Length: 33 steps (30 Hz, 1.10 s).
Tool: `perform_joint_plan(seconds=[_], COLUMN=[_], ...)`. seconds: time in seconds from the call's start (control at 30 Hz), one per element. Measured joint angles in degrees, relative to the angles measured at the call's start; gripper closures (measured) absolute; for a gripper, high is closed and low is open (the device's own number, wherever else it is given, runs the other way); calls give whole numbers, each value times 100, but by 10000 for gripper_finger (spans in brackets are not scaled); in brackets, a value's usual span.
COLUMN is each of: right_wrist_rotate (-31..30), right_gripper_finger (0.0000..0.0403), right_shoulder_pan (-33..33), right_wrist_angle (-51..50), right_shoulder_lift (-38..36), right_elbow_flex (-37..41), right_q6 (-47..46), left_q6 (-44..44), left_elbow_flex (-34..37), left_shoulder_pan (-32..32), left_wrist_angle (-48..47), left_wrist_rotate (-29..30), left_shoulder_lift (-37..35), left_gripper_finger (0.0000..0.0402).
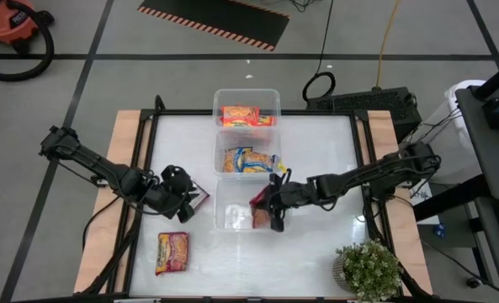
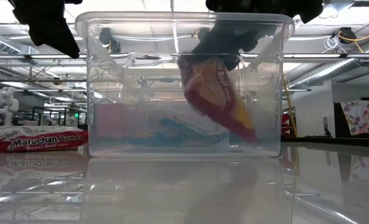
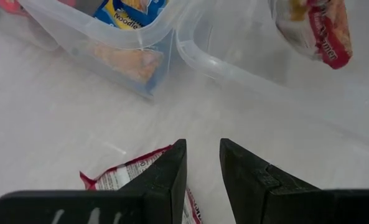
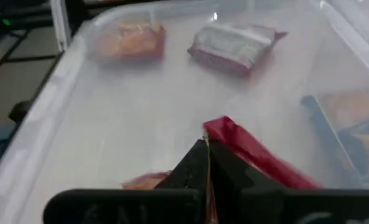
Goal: Sort Maruchan noodles
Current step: Put the right red noodle pack into the bottom transparent bin, then put the top red noodle pack into the bottom transparent bin
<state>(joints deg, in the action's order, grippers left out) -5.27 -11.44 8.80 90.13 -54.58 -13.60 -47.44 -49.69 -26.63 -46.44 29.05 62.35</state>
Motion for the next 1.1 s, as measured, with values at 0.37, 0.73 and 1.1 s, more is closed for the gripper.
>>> perform_joint_plan(seconds=[0.37, 0.73, 1.1], right_wrist_rotate=[-41, -76, -1195], right_gripper_finger=[346, 296, 297], right_shoulder_pan=[11, -109, -776], right_wrist_angle=[-48, -174, -1174], right_shoulder_lift=[-37, -536, -1402], right_elbow_flex=[10, 10, 12], right_q6=[29, 547, 828], left_q6=[100, -232, -2015], left_elbow_flex=[0, 0, 233], left_shoulder_pan=[2, -1, -111], left_wrist_angle=[0, -222, -1678], left_wrist_rotate=[9, 102, -415], left_shoulder_lift=[2, 51, 46], left_gripper_finger=[300, 300, 299])
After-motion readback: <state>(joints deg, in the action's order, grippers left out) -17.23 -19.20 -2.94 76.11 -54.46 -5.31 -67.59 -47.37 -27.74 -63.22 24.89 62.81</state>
